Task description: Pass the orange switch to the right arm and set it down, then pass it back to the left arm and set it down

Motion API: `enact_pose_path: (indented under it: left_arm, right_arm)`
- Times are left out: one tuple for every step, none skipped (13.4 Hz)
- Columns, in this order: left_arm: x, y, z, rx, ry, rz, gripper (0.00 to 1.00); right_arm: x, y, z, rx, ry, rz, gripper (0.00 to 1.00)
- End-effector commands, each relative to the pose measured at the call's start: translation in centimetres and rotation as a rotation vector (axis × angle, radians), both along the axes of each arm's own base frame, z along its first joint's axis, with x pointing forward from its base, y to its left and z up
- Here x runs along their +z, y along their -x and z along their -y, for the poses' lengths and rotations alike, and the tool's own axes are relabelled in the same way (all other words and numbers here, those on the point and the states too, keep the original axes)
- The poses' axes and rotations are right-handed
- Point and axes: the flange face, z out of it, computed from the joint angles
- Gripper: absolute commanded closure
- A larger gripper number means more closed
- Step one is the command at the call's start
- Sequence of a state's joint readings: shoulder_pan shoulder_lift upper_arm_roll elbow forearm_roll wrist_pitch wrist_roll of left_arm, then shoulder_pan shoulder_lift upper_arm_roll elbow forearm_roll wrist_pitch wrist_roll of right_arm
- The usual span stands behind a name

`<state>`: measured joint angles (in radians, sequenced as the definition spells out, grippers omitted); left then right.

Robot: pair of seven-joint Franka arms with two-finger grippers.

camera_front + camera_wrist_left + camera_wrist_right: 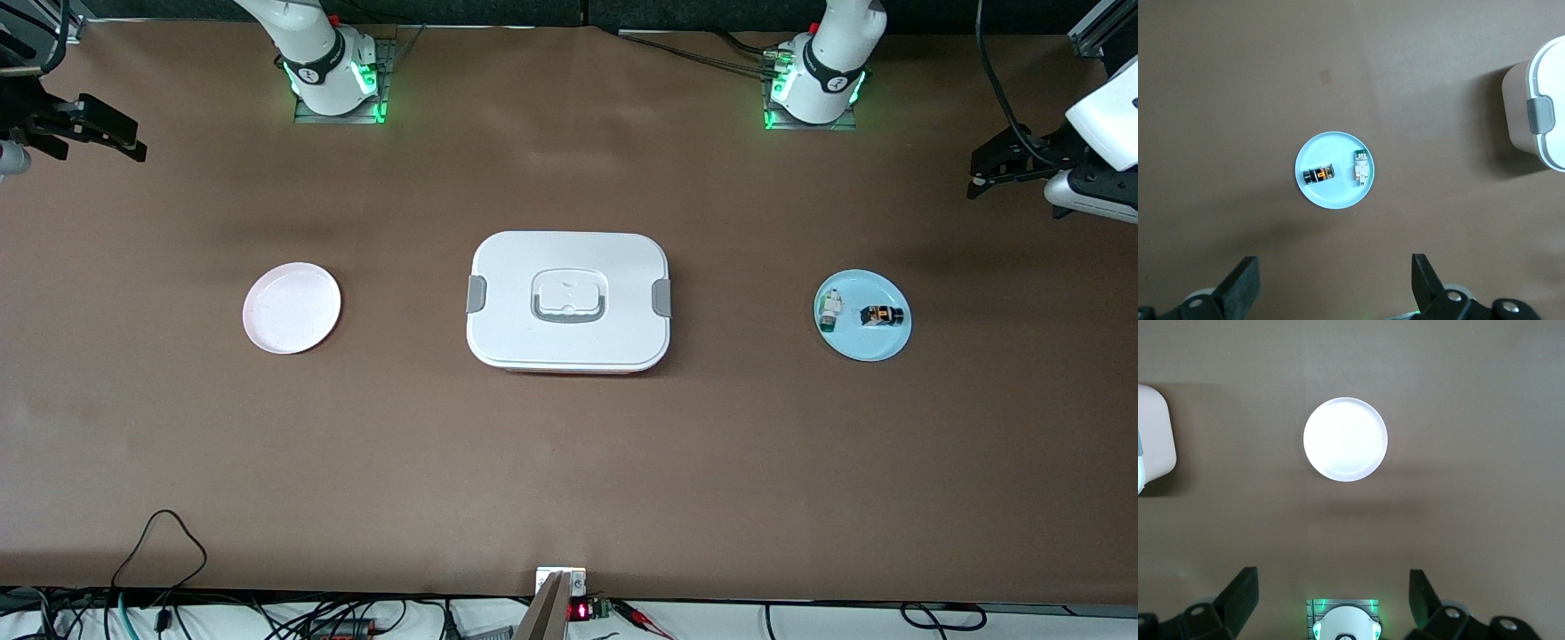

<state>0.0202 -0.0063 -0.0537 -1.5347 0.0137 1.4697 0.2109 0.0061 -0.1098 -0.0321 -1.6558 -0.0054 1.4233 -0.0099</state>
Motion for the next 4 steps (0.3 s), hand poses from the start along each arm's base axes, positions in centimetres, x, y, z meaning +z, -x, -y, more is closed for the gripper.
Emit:
enact_pose_path:
  left_arm:
    - [0.54,-0.03,0.2,0.051,0.021,-0.011,0.0]
    - [0.39,-0.07,0.19,0.051,0.021,-0.014,0.0]
    - [0.45,-0.06,0.19,0.05,0.021,-0.014,0.0]
    - [0.52,0.01,0.29,0.05,0.023,-0.014,0.0]
  right_arm:
    - [0.69,-0.08,0.09,0.011,0.005,-0.008,0.0]
    - [0.68,0.0,-0.05,0.011,0.007,-0.011,0.0]
    - [0.6,0.13,-0.05,0.006,0.008,-0.022,0.0]
    - [0.58,0.16,-0.05,0.003,0.008,-0.025,0.0]
